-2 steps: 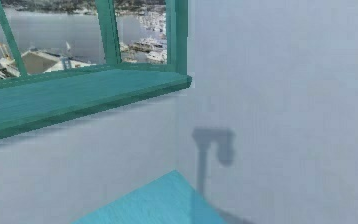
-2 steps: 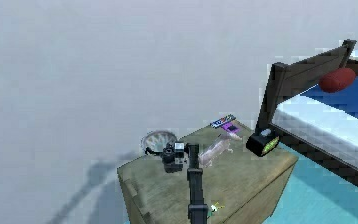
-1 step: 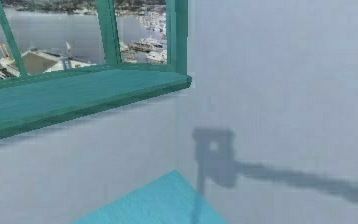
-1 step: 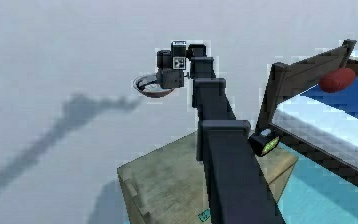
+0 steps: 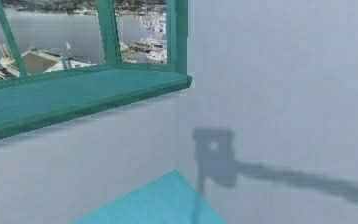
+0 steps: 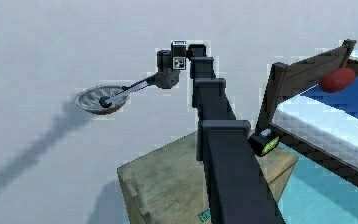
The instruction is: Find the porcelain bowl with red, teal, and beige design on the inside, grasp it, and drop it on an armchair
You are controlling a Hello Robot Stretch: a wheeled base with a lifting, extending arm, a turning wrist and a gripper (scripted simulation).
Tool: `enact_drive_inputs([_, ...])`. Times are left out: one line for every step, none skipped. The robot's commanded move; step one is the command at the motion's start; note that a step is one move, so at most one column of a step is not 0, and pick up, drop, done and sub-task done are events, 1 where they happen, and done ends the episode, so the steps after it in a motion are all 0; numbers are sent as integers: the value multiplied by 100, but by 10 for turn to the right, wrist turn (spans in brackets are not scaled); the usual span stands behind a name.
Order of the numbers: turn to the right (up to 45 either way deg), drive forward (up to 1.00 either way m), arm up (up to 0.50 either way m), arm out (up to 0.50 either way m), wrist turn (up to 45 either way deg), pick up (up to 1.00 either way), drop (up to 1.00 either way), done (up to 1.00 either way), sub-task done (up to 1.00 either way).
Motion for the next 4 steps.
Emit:
enact_drive_inputs([0, 0, 0, 0, -450, 0, 0, 0, 0])
enact_drive_inputs([0, 0, 0, 0, -210, 0, 0, 0, 0])
enact_drive_inputs([0, 0, 0, -40, 0, 0, 0, 0, 0])
enact_drive_inputs([-450, 0, 0, 0, 0, 0, 0, 0, 0])
